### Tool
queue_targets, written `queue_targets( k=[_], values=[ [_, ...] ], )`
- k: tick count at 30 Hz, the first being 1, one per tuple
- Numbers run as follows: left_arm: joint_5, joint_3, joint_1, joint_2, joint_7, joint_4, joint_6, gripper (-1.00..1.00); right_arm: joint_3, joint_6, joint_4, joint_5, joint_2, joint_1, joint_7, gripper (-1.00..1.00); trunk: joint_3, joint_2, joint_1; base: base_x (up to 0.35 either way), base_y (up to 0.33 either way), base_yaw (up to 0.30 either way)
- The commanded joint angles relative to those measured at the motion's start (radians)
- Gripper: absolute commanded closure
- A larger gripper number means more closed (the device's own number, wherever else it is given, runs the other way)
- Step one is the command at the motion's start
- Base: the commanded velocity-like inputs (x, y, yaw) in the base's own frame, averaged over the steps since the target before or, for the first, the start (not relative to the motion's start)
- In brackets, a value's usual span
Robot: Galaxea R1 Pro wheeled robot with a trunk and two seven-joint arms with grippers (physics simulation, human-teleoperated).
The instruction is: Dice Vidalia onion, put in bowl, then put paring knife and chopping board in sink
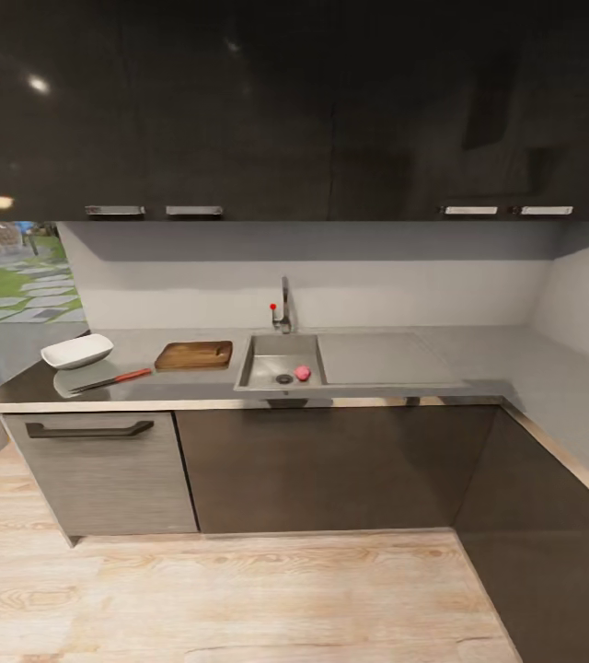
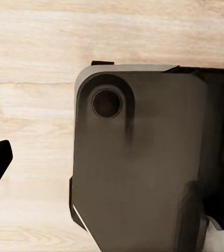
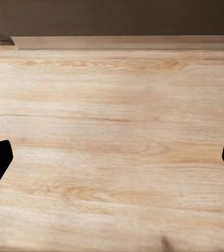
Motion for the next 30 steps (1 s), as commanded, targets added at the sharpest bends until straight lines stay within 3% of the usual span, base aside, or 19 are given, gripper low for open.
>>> queue_targets(
  k=[1,8,13,17,20,21,22,24,26,27,30],
  values=[
    [0.005,0.000,0.000,0.000,0.000,0.001,-0.004,-1.00,0.007,-0.003,0.001,-0.007,0.000,-0.001,0.001,-1.00,-0.001,-0.001,0.000,0.000,-0.203,0.000],
    [0.005,0.000,0.000,0.011,0.000,-0.014,-0.003,-1.00,0.007,-0.003,0.001,-0.007,0.000,-0.001,0.001,-1.00,-0.001,-0.001,0.000,0.000,-0.062,0.000],
    [0.005,0.001,0.000,0.012,0.003,-0.085,0.008,-1.00,0.007,-0.003,0.001,-0.007,0.000,-0.001,0.001,-1.00,-0.001,-0.001,0.000,0.000,-0.008,0.000],
    [0.004,0.002,0.000,0.012,0.003,-0.182,0.080,-1.00,0.007,-0.003,0.001,-0.007,-0.001,-0.001,0.001,-1.00,-0.001,-0.001,0.000,0.000,-0.001,0.000],
    [0.003,0.002,0.000,0.012,0.003,-0.296,0.221,-1.00,0.007,-0.003,0.001,-0.007,-0.001,-0.001,0.001,-1.00,-0.001,-0.001,0.000,0.000,0.000,0.000],
    [0.003,0.002,0.000,0.012,0.002,-0.370,0.309,-1.00,0.007,-0.003,0.001,-0.007,-0.001,-0.001,0.001,-1.00,-0.001,-0.001,0.000,0.000,0.000,0.000],
    [0.003,0.002,0.000,0.012,0.001,-0.410,0.355,-1.00,0.007,-0.003,0.001,-0.007,-0.001,-0.001,0.001,-1.00,-0.001,-0.001,0.000,0.000,0.000,0.000],
    [0.002,0.001,0.000,0.011,0.000,-0.575,0.527,-1.00,0.007,-0.003,0.001,-0.007,-0.001,-0.001,0.001,-1.00,-0.001,-0.001,0.000,0.000,0.000,0.000],
    [0.002,0.001,0.000,0.010,0.000,-0.694,0.631,-1.00,0.007,-0.003,0.001,-0.007,-0.001,-0.001,0.001,-1.00,-0.001,-0.001,0.000,0.000,0.000,0.000],
    [0.003,0.000,0.000,0.008,0.000,-0.862,0.747,-1.00,0.007,-0.003,0.001,-0.007,-0.001,-0.001,0.001,-1.00,-0.001,-0.001,0.000,0.000,0.000,0.000],
    [0.004,0.000,-0.001,0.006,0.001,-0.993,0.816,-1.00,0.007,-0.003,0.001,-0.007,-0.001,-0.001,0.001,-1.00,-0.001,-0.001,0.000,0.000,0.000,0.000]
  ],
)
